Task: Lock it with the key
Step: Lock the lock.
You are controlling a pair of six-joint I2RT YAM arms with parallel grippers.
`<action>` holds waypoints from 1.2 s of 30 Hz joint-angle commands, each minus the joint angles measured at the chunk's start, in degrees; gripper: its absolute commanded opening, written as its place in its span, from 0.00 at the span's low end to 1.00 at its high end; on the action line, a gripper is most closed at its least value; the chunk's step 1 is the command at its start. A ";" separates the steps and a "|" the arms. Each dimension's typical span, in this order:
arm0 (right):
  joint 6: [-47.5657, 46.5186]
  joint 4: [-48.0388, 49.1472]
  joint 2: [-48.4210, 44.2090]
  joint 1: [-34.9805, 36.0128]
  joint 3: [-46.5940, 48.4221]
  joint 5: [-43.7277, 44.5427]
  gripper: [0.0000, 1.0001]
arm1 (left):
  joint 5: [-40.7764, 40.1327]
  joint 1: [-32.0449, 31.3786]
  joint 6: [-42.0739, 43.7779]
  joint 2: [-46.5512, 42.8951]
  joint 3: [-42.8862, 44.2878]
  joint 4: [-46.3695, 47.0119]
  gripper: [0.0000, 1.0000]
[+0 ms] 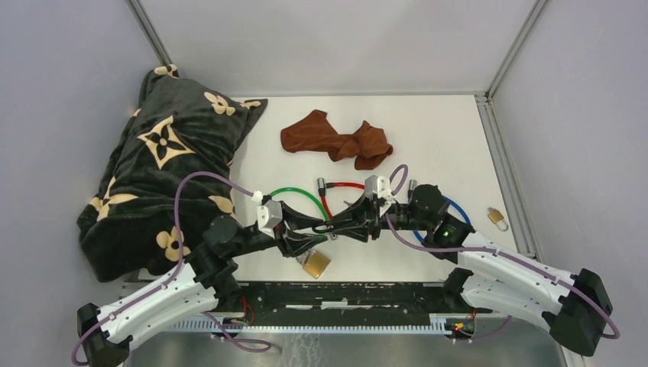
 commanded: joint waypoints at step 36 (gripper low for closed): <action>-12.98 -26.38 -6.41 0.89 8.19 5.19 0.98 | 3.85 0.24 5.03 0.16 2.68 0.59 0.02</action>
